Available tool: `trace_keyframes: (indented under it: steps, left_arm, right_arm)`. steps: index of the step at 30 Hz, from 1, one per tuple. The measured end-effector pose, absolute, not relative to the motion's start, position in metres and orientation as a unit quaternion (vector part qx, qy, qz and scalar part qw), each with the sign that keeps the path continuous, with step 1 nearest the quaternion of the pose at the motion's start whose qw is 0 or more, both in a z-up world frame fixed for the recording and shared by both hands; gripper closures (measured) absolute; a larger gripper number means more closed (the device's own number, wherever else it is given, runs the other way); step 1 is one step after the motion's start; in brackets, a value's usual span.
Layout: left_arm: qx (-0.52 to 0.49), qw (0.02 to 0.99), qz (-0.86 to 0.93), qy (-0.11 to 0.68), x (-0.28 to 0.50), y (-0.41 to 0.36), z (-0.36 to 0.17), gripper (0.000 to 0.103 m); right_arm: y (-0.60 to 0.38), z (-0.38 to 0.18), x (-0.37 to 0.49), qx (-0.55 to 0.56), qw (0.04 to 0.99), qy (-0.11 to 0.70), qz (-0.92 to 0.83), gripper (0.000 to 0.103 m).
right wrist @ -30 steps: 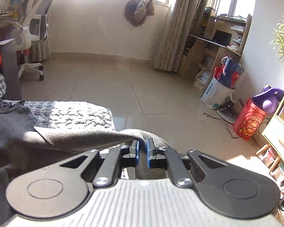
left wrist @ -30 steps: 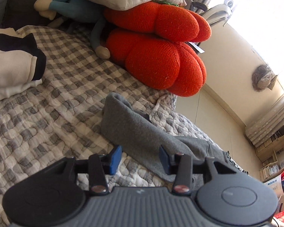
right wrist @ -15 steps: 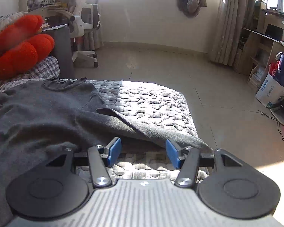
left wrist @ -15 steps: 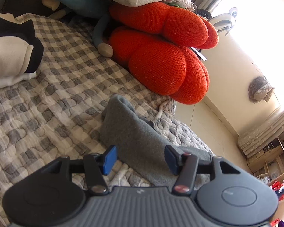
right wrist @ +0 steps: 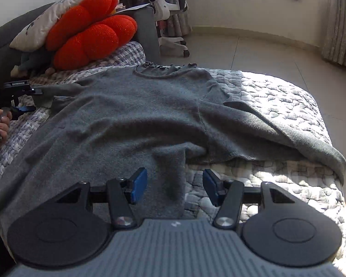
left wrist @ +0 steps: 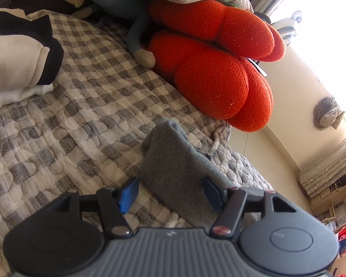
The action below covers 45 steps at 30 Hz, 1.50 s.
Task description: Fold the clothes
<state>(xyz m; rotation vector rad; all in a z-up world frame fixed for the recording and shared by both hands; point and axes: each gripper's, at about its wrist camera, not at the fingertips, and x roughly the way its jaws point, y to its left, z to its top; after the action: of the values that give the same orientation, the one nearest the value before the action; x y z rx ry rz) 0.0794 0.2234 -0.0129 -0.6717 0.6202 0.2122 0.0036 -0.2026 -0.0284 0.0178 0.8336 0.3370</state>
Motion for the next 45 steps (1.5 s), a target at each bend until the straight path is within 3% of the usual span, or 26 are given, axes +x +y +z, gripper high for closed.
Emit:
trace_keyframes:
  steps: [2,3,4,5,13,18,21,23,25,35,45]
  left_arm:
    - [-0.319,0.896,0.109,0.29,0.08,0.224,-0.014,0.039]
    - [-0.316,0.898,0.113,0.285,0.081,0.224,-0.014,0.049]
    - [-0.32,0.898,0.113,0.28,0.08,0.226,-0.014,0.079]
    - [-0.328,0.898,0.111,0.273,0.079,0.228,-0.013,0.093]
    - [-0.35,0.912,0.099,0.19,0.056,0.24,0.023,0.096]
    - [-0.301,0.91,0.147,0.246,0.063,0.246,0.011,0.093]
    - [-0.372,0.887,0.129,0.241,0.058,0.27,-0.001,0.092]
    - [-0.391,0.881,0.132,0.232,0.053,0.278,-0.003,0.089]
    - [-0.38,0.883,0.15,0.23,0.05,0.28,0.0,0.088]
    - [-0.376,0.885,0.157,0.223,0.041,0.279,0.013,0.088]
    - [-0.401,0.861,0.147,0.276,0.047,0.277,-0.004,0.088]
  right_arm:
    - [-0.198,-0.032,0.002,-0.007,0.901,0.401,0.165,0.046]
    - [-0.196,-0.033,0.001,-0.011,0.902,0.399,0.167,0.053]
    - [-0.195,-0.031,0.001,-0.006,0.902,0.397,0.17,0.093]
    - [-0.196,-0.029,0.0,0.003,0.903,0.394,0.17,0.099]
    - [-0.226,0.014,-0.02,0.039,0.931,0.338,0.134,0.1]
    - [-0.226,-0.019,-0.003,-0.005,0.911,0.399,0.105,0.098]
    - [-0.225,-0.024,0.003,-0.016,0.913,0.399,0.086,0.074]
    - [-0.226,-0.02,0.006,-0.01,0.918,0.387,0.083,0.051]
    - [-0.227,-0.017,0.009,-0.004,0.924,0.375,0.079,0.046]
    - [-0.225,-0.001,0.027,0.023,0.942,0.326,0.076,0.046]
    - [-0.105,0.012,0.085,-0.023,0.917,0.341,0.208,0.045]
